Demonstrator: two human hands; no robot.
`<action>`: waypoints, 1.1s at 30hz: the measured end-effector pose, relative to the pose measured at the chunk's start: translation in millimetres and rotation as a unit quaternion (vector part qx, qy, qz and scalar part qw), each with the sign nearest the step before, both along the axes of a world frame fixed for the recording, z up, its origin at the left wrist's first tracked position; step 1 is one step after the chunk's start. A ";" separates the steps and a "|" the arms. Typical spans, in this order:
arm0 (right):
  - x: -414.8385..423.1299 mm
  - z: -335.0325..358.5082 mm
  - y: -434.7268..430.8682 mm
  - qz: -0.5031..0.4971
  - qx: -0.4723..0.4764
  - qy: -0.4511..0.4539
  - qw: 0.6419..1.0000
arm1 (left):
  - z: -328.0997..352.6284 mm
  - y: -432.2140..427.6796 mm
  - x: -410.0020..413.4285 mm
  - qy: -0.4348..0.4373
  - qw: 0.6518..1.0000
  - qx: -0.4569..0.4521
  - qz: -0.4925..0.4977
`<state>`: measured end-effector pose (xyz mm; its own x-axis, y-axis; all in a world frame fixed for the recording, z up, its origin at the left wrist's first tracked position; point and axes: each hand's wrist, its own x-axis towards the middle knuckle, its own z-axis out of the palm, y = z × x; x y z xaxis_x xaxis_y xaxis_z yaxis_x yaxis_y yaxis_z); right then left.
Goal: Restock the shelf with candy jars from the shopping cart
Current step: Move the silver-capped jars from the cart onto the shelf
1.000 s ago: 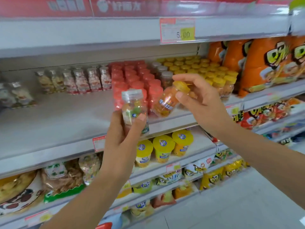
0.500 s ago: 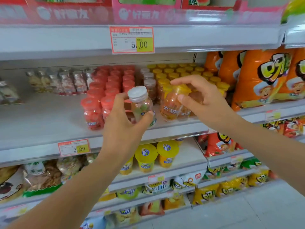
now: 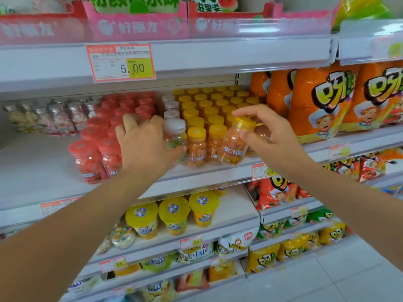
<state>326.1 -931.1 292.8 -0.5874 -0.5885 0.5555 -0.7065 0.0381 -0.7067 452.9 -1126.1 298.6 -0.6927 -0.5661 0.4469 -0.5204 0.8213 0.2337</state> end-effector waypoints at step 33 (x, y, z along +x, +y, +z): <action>-37.2 8.7 75.9 -0.113 0.073 0.095 0.986 | -27.0 76.8 -47.2 0.009 0.955 -0.127 -0.268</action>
